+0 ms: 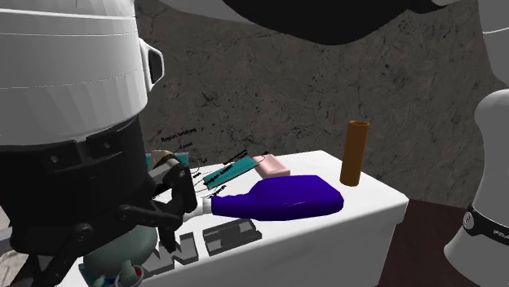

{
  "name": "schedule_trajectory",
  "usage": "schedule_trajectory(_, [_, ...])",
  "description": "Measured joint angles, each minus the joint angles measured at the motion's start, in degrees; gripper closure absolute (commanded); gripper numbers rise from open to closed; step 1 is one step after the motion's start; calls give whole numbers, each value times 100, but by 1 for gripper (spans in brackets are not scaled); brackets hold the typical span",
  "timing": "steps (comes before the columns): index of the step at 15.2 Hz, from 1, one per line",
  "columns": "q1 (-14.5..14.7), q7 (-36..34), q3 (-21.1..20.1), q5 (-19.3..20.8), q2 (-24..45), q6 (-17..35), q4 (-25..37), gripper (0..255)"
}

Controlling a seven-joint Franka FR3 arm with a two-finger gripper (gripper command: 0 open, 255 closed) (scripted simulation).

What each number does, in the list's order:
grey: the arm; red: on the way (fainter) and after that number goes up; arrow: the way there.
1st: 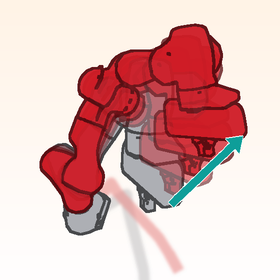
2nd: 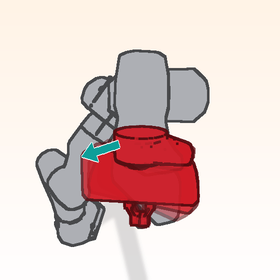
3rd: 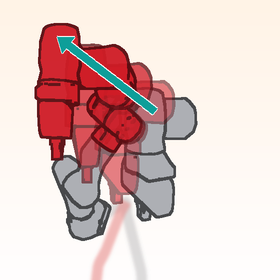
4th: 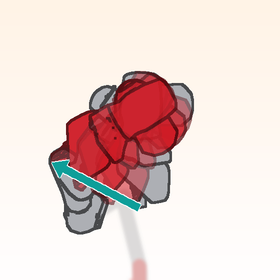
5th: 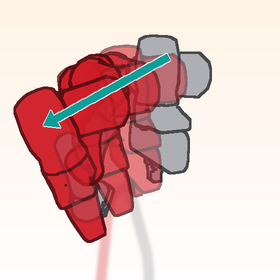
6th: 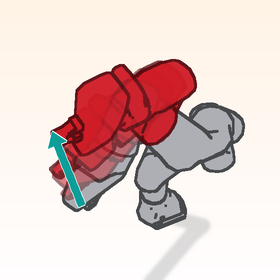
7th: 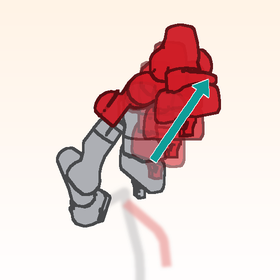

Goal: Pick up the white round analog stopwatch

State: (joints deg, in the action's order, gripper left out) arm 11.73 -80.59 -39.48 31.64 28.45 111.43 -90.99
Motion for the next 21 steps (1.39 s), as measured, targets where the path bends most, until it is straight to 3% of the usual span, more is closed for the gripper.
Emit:
schedule_trajectory(3, [12, -59, 31, 57, 63, 121, -78, 0])
schedule_trajectory(4, [14, -63, 34, 64, 71, 131, -82, 255])
schedule_trajectory(14, [16, -68, 37, 71, 78, 143, -86, 255])
schedule_trajectory(21, [15, 69, -38, -70, -63, -208, 171, 255])
